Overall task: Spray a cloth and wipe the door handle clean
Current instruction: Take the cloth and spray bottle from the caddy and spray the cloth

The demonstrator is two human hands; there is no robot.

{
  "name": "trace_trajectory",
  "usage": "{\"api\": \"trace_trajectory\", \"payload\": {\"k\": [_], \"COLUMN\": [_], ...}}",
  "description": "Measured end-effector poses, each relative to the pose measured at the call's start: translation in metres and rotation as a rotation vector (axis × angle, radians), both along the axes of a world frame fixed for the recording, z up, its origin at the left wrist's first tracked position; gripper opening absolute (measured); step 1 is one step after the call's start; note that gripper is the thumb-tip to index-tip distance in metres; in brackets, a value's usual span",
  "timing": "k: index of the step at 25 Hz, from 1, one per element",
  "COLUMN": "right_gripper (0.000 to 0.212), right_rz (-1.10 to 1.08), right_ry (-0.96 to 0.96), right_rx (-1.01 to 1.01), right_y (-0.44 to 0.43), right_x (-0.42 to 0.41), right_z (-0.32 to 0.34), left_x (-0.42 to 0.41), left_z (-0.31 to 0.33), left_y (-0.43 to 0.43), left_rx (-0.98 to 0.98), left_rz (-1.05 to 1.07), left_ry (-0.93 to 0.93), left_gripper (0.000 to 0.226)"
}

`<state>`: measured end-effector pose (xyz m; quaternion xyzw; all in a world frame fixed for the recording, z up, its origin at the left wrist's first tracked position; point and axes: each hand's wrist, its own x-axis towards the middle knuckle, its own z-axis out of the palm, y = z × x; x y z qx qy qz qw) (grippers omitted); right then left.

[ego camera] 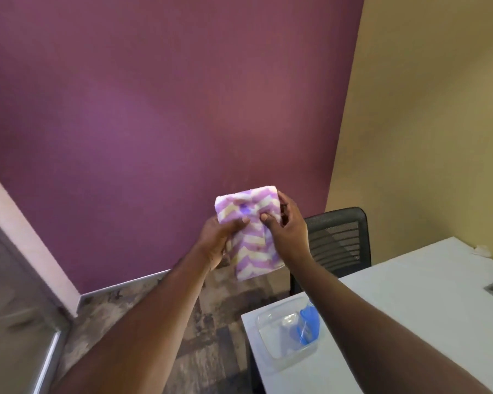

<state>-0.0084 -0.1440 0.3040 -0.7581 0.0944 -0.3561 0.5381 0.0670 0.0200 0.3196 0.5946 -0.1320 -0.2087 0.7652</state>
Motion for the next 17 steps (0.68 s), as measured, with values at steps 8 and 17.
{"api": "trace_trajectory", "payload": {"k": [8, 17], "right_gripper": [0.075, 0.082], "right_rz": [-0.098, -0.233], "right_ry": [0.113, 0.441], "right_rx": [0.041, 0.018], "right_y": [-0.041, -0.066], "right_x": [-0.032, -0.074], "right_z": [-0.044, -0.178], "left_x": [0.009, 0.019], "left_z": [0.013, -0.07], "left_y": [0.009, -0.008], "left_rx": [-0.064, 0.073], "left_rz": [0.071, 0.082], "left_ry": [-0.036, 0.066], "left_gripper": [0.027, 0.031]}}
